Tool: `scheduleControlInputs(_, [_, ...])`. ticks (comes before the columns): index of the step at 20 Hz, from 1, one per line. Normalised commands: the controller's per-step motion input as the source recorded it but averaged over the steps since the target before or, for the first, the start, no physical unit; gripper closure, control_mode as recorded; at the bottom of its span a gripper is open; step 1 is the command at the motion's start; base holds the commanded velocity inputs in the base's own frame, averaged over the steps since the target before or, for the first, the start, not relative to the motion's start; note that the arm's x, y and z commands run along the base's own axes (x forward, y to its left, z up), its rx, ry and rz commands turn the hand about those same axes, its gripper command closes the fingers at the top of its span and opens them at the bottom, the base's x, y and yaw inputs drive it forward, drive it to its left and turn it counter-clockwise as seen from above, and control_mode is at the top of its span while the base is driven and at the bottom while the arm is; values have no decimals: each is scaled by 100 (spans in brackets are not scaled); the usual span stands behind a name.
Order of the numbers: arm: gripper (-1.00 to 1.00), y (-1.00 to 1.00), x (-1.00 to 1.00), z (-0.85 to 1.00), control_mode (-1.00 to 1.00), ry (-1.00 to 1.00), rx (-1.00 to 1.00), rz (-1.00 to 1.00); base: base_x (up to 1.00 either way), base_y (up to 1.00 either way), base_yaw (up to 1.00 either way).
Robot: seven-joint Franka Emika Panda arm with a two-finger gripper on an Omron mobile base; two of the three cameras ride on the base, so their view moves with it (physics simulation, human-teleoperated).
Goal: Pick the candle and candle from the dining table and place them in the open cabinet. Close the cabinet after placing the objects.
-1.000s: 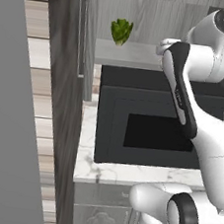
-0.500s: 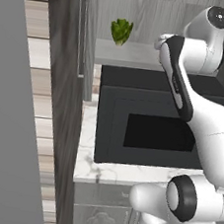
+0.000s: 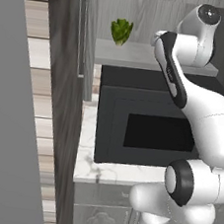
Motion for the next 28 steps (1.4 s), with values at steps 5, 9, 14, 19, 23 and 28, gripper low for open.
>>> scheduleControlInputs(5, [100,0,31,-6,-100,1,0,0,0,0,0])
scheduleControlInputs(9, [100,0,27,-4,-100,0,0,0,0,0,0])
scheduleControlInputs(14, [100,-2,24,-12,-100,0,0,0,0,0,0])
scheduleControlInputs(19, [100,-5,17,-21,-100,2,0,0,0,0,0])
scheduleControlInputs(23, [100,-3,15,-19,-100,2,0,0,0,0,0])
scheduleControlInputs(28, [100,-6,21,-7,-100,0,0,0,0,0,0])
